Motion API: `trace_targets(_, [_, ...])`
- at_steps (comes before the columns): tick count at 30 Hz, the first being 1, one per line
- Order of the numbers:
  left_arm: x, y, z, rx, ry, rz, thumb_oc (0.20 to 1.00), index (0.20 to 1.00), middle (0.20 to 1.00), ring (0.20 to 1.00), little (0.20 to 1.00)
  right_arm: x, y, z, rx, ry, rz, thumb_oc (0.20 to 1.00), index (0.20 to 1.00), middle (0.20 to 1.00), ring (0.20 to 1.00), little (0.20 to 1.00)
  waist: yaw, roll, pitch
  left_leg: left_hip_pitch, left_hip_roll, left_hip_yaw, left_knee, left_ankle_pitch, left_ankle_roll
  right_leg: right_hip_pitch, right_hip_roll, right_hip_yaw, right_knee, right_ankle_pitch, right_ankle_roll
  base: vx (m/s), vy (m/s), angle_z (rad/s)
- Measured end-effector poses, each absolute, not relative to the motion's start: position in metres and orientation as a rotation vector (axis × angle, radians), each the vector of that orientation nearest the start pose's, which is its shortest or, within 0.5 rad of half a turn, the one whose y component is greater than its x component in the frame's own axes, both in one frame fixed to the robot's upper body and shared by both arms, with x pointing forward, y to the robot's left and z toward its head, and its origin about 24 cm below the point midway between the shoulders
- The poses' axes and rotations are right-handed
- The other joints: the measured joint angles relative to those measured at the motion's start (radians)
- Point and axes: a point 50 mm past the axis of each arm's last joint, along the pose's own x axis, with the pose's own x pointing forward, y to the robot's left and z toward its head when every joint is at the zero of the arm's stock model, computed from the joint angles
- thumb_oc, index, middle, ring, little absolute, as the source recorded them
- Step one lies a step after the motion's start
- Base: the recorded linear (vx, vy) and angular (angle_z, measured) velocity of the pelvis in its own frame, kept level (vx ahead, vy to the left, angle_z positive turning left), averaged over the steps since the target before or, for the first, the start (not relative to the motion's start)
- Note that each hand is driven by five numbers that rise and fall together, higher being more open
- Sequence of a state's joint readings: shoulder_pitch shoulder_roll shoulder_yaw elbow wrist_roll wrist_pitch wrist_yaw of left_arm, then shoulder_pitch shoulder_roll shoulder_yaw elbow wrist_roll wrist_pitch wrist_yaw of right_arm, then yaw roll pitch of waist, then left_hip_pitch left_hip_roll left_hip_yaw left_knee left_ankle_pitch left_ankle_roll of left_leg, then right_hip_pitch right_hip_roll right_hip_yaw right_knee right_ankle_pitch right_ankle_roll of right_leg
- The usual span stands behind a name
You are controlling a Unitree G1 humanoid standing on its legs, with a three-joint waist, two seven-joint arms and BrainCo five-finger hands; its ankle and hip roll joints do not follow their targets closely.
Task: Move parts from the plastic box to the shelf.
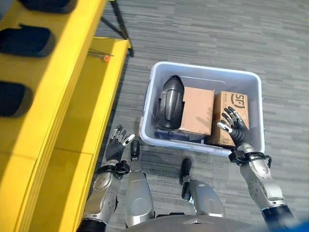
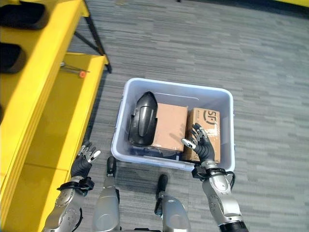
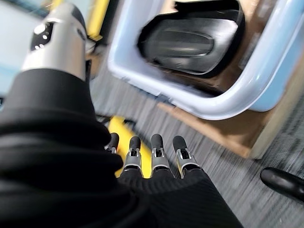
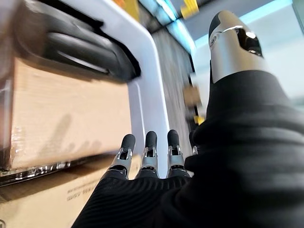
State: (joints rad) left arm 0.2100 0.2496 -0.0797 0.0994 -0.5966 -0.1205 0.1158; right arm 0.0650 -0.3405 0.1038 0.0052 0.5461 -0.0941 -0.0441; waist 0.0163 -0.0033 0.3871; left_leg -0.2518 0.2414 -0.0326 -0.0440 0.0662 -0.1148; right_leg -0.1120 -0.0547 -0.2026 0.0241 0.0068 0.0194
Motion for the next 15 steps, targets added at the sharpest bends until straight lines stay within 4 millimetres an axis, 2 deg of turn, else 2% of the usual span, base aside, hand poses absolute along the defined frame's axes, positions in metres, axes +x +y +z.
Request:
trace_targets(1, [0.198,0.204,-0.012,-0.336,0.203,0.189,1.000,1.000,1.000,1.000,1.000,0.233,-0.198,0.039,0.213,0.012,0.006,1.000,1.000,1.000,1.000,1.000,-0.036,0.046,0.003,0.035,-0.032,0.059,0.007,0.015,0.005,0.001,-0.009,0.031,-0.015,0.012,0.031,-0.04,0.242,-0.92])
trace_targets(2, [0.201,0.208,-0.006,-0.324,0.172,0.189,1.000,1.000,1.000,1.000,1.000,0.236,-0.196,0.040,0.207,0.008,0.019,1.000,1.000,1.000,1.000,1.000,-0.017,0.037,0.013,0.052,-0.051,0.105,-0.023,0.087,0.013,-0.037,-0.037,0.082,0.000,0.011,0.057,-0.03,0.206,-1.13])
trace_targets(3, [0.208,0.211,0.001,-0.301,0.146,0.177,1.000,1.000,1.000,1.000,1.000,0.233,-0.189,0.036,0.223,0.026,0.036,1.000,1.000,1.000,1.000,1.000,-0.027,0.010,0.027,0.052,-0.096,0.143,-0.025,0.096,0.028,-0.052,-0.087,0.080,-0.006,0.032,0.087,-0.03,0.205,-0.89])
trace_targets(5, [0.225,0.215,0.019,-0.263,0.074,0.154,1.000,1.000,1.000,1.000,1.000,0.237,-0.167,0.035,0.256,0.033,0.096,1.000,1.000,1.000,1.000,1.000,-0.019,-0.017,0.048,0.048,-0.161,0.189,-0.025,0.080,0.065,-0.067,-0.158,0.081,-0.027,0.056,0.124,0.01,0.180,-0.33])
trace_targets(8, [0.240,0.220,0.038,-0.231,-0.003,0.150,1.000,1.000,1.000,1.000,1.000,0.239,-0.145,0.038,0.271,0.027,0.183,1.000,1.000,1.000,1.000,1.000,-0.014,-0.038,0.059,0.032,-0.208,0.229,-0.023,0.059,0.085,-0.082,-0.206,0.071,-0.065,0.088,0.141,0.03,0.134,-0.22])
trace_targets(11, [0.246,0.220,0.047,-0.226,-0.040,0.152,1.000,1.000,1.000,1.000,1.000,0.240,-0.145,0.039,0.268,0.019,0.189,1.000,1.000,1.000,1.000,1.000,-0.022,-0.051,0.068,0.020,-0.217,0.229,-0.022,0.058,0.089,-0.076,-0.208,0.056,-0.098,0.103,0.153,0.03,0.011,0.01])
trace_targets(15, [0.248,0.209,0.045,-0.193,-0.033,0.121,1.000,1.000,1.000,1.000,1.000,0.241,-0.153,0.040,0.249,0.015,0.173,1.000,1.000,1.000,1.000,1.000,-0.038,-0.065,0.076,0.021,-0.182,0.228,-0.024,0.057,0.078,-0.068,-0.177,0.050,-0.116,0.103,0.150,0.04,-0.056,-0.07])
